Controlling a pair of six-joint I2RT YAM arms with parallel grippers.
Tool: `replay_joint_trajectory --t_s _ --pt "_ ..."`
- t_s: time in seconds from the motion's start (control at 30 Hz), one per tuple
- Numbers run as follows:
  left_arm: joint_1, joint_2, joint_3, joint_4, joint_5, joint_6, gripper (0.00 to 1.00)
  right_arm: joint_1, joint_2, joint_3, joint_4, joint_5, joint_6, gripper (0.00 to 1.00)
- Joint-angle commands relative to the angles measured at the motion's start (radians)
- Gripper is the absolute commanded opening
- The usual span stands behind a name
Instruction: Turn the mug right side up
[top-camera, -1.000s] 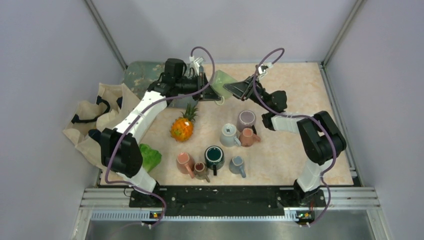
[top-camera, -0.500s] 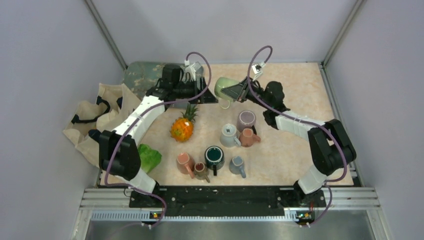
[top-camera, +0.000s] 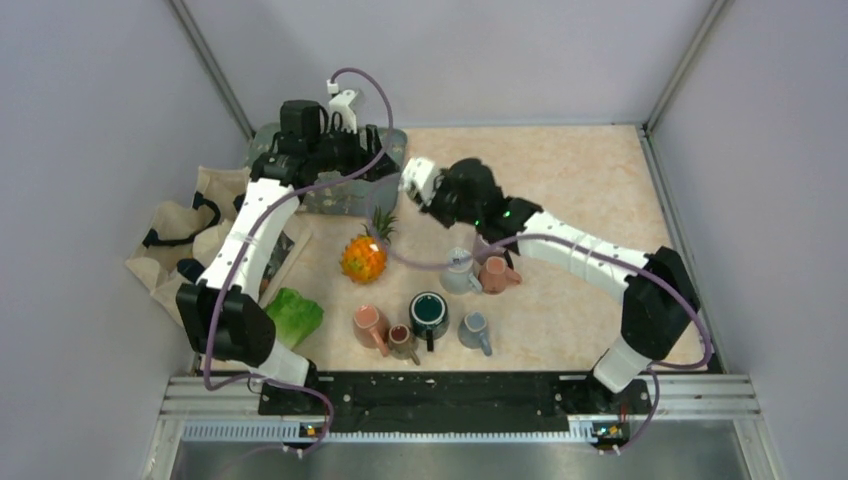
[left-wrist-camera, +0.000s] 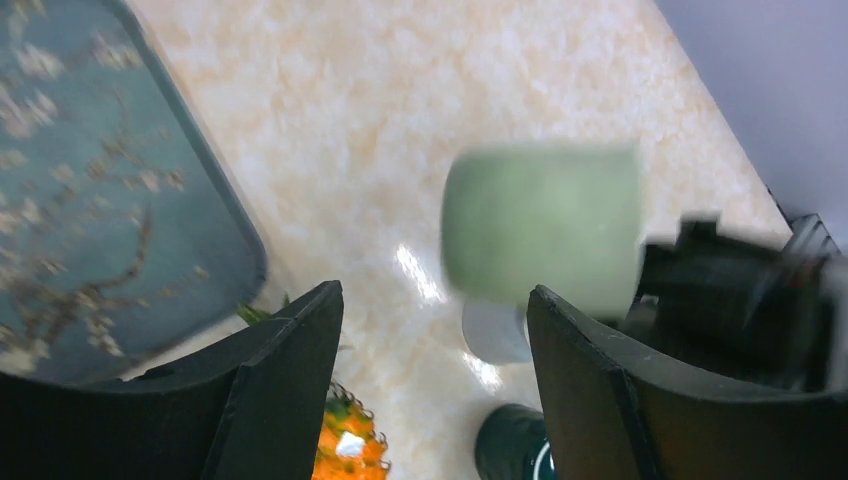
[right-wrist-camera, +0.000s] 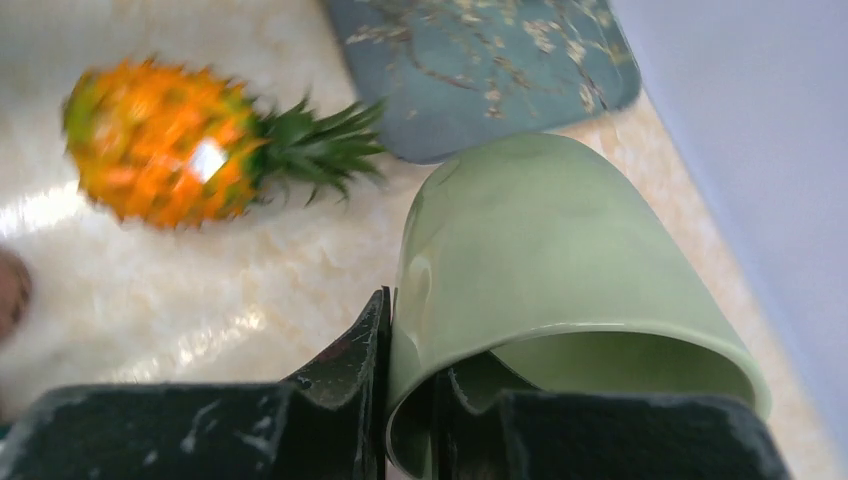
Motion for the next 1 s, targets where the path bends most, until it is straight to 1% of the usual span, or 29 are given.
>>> replay_joint_trajectory --t_s 0.0,0.1,0.17,0.33,0.5,0.6,0.83,0.97 --pt "-0.002 -0.024 0.181 -0.095 -0.006 0.136 0.73 0.152 -0.003 -0.002 -0.018 0.220 -0.558 0.00" --pt "-0.003 -0.027 0.208 -0.122 -0.008 0.180 0.73 0.223 0.019 -0.011 0.034 0.308 -0.720 0.00" --pt "-0.025 -0.039 0.206 -0.145 -0.033 0.220 0.73 0.258 0.057 0.016 0.025 0.361 -0.801 0.00" --pt "-0.148 -0.075 0.164 -0.219 -0.238 0.392 0.72 0.303 0.172 0.138 -0.036 0.522 -0.880 0.00" --pt "-0.217 -0.070 0.136 -0.240 -0.406 0.484 0.70 0.329 0.246 0.193 -0.050 0.652 -0.919 0.00" --pt "-0.251 -0.045 0.105 -0.201 -0.496 0.523 0.69 0.338 0.254 0.209 -0.049 0.646 -0.913 0.00" --pt "-0.271 -0.023 0.008 -0.100 -0.502 0.536 0.68 0.342 0.255 0.244 -0.067 0.626 -0.877 0.00" --pt "-0.285 -0.013 -0.049 -0.005 -0.584 0.553 0.69 0.345 0.263 0.259 -0.080 0.603 -0.849 0.00"
